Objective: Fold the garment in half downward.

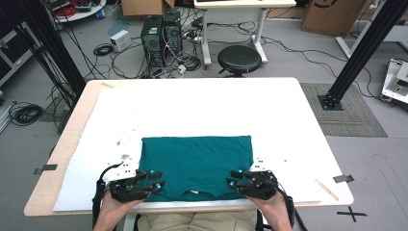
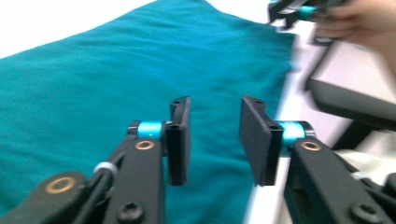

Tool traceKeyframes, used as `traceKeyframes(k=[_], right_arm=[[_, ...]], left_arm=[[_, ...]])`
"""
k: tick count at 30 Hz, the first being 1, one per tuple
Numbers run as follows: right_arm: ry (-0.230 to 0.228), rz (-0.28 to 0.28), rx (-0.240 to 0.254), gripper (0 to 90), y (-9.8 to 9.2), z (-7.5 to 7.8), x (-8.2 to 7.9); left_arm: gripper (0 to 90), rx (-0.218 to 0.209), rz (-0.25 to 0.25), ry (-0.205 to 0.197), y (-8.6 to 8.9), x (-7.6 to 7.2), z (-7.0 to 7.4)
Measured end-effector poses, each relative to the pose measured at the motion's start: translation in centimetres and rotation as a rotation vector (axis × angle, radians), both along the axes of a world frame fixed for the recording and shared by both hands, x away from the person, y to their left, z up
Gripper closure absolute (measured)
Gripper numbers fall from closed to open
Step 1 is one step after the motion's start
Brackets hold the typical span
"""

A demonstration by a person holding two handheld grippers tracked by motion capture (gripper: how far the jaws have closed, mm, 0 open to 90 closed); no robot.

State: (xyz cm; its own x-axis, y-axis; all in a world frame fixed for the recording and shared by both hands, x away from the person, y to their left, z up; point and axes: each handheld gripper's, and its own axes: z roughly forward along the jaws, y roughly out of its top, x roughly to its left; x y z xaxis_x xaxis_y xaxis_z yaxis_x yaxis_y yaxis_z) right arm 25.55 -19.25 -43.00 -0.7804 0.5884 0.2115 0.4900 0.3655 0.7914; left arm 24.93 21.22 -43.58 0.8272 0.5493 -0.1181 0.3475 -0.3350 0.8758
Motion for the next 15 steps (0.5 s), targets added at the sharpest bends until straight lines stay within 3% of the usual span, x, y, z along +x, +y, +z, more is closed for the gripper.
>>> traceKeyframes(k=[3, 6, 9, 11, 13, 15], right_arm=[[-0.019, -0.024, -0.04, 56.7, 1.3, -0.5, 0.2], [-0.031, -0.007, -0.076, 54.7, 2.0, -0.9, 0.0], [-0.039, 0.016, -0.14, 54.9, 2.3, -1.4, -0.5], [-0.04, 0.03, -0.188, 56.2, 2.4, -1.8, -0.7], [-0.048, 0.04, -0.189, 55.7, 2.2, -1.9, -0.8], [-0.04, 0.035, -0.166, 50.4, 1.7, -1.7, -0.7]], left_arm=[[59.4, 0.057, -0.008, -0.004, -0.7, 0.0, -0.3], [58.7, 0.14, -0.045, 0.011, -1.0, -0.2, -0.6], [59.2, 0.191, -0.081, 0.029, -0.9, -0.6, -1.1], [59.5, 0.185, -0.095, 0.029, -0.5, -0.9, -1.3], [59.5, 0.164, -0.101, 0.03, 0.1, -1.0, -1.2], [58.4, 0.111, -0.063, 0.004, 1.2, -1.0, -0.7]])
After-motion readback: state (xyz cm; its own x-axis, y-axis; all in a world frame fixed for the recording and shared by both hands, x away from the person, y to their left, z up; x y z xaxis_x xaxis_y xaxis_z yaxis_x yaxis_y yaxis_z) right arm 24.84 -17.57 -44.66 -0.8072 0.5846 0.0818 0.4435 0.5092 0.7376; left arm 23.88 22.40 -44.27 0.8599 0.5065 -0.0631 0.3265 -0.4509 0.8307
